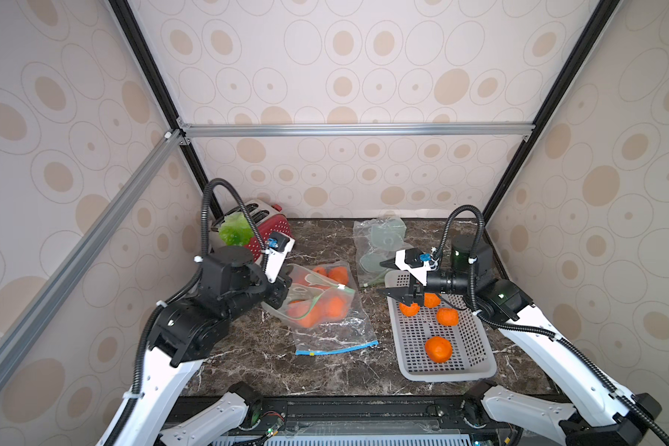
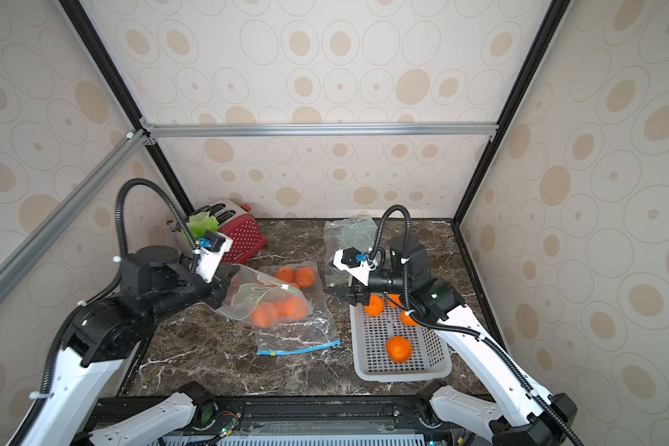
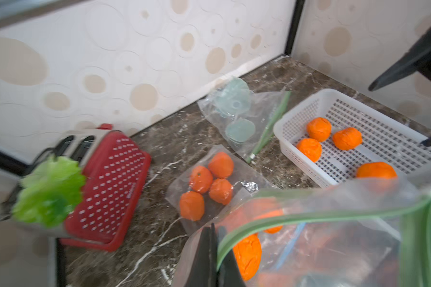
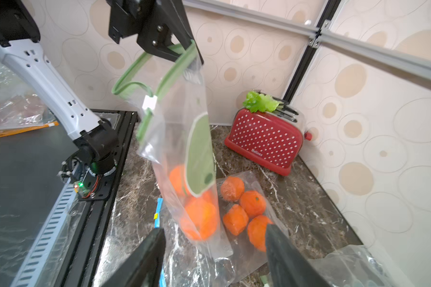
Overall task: Open the zip-top bag and take out the orange
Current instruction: Open the zipper food storage bag.
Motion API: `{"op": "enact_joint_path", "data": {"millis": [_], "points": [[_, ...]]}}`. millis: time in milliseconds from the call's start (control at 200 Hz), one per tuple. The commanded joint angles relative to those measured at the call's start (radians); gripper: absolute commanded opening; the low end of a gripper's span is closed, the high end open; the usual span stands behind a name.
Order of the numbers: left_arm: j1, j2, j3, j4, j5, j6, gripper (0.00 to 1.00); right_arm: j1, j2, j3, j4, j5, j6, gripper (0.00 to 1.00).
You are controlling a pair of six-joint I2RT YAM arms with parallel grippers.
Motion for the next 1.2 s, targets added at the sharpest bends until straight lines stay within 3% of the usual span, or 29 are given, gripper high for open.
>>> {"op": "enact_joint_path", "data": {"millis": [0,70,255,441,516,626,736,856,1037,1192], "points": [[-0.005,-0.012,0.075,-0.134,-0.291,-0.053,0.00,0.004,-0.011,-0.026,0.107,0.025,0.073,0.66],[-0.005,-0.025,0.039,-0.152,-0.288,-0.105,0.00,0.005,-0.009,-0.035,0.136,0.036,0.115,0.66],[-0.005,-0.135,-0.271,0.013,-0.022,-0.279,0.00,0.006,0.020,-0.052,0.220,0.009,0.312,0.64],[-0.006,-0.155,-0.531,0.265,0.235,-0.528,0.00,0.019,0.026,-0.137,0.349,-0.081,0.611,0.52],[-0.012,-0.165,-0.610,0.417,0.295,-0.624,0.00,0.064,0.021,-0.180,0.357,-0.094,0.661,0.46],[-0.063,-0.158,-0.660,0.560,0.281,-0.703,0.00,0.195,0.009,-0.213,0.262,-0.047,0.569,0.47],[-0.149,-0.101,-0.645,0.631,0.237,-0.727,0.00,0.278,0.077,-0.243,0.326,0.042,0.615,0.45],[-0.233,-0.012,-0.579,0.641,0.198,-0.715,0.00,0.292,0.200,-0.207,0.353,0.110,0.707,0.35],[-0.283,0.037,-0.563,0.653,0.169,-0.708,0.00,0.296,0.297,-0.188,0.339,0.238,0.659,0.34],[-0.283,0.037,-0.581,0.665,0.174,-0.707,0.00,0.296,0.355,-0.168,0.326,0.240,0.656,0.35]]}}
